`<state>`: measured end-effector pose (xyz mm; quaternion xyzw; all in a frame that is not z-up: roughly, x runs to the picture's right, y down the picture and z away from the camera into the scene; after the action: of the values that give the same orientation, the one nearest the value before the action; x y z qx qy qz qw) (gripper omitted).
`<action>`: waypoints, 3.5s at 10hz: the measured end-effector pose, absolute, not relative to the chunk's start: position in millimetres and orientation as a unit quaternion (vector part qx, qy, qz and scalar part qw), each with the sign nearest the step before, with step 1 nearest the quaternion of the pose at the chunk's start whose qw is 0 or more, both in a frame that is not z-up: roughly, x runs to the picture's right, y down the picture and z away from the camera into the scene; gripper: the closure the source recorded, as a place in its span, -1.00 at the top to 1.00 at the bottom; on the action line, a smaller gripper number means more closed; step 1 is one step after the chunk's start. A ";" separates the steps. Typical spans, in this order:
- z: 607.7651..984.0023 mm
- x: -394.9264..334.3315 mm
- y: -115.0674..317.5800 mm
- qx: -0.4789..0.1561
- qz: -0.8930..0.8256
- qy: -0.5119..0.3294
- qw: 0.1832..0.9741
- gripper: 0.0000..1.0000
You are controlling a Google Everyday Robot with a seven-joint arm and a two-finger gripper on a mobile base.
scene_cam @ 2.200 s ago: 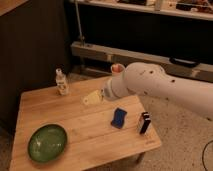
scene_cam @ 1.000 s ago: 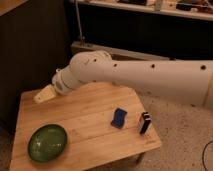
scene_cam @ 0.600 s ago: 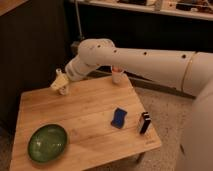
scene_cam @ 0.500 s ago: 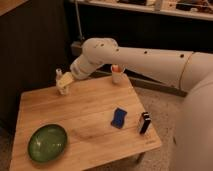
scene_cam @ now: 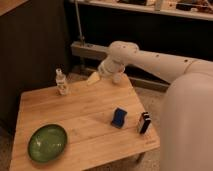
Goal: Move the arm in a circular motion
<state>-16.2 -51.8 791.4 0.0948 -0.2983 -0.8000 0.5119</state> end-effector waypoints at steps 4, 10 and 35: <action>786.8 80.5 -28.1 0.056 -0.798 -0.282 0.529 0.60; 694.8 44.0 36.5 0.089 -0.832 -0.274 0.474 0.60; 812.5 -92.0 -51.5 0.102 -0.792 -0.297 0.524 0.60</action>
<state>-92.0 -51.5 812.5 0.1018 -0.2965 -0.7922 0.5236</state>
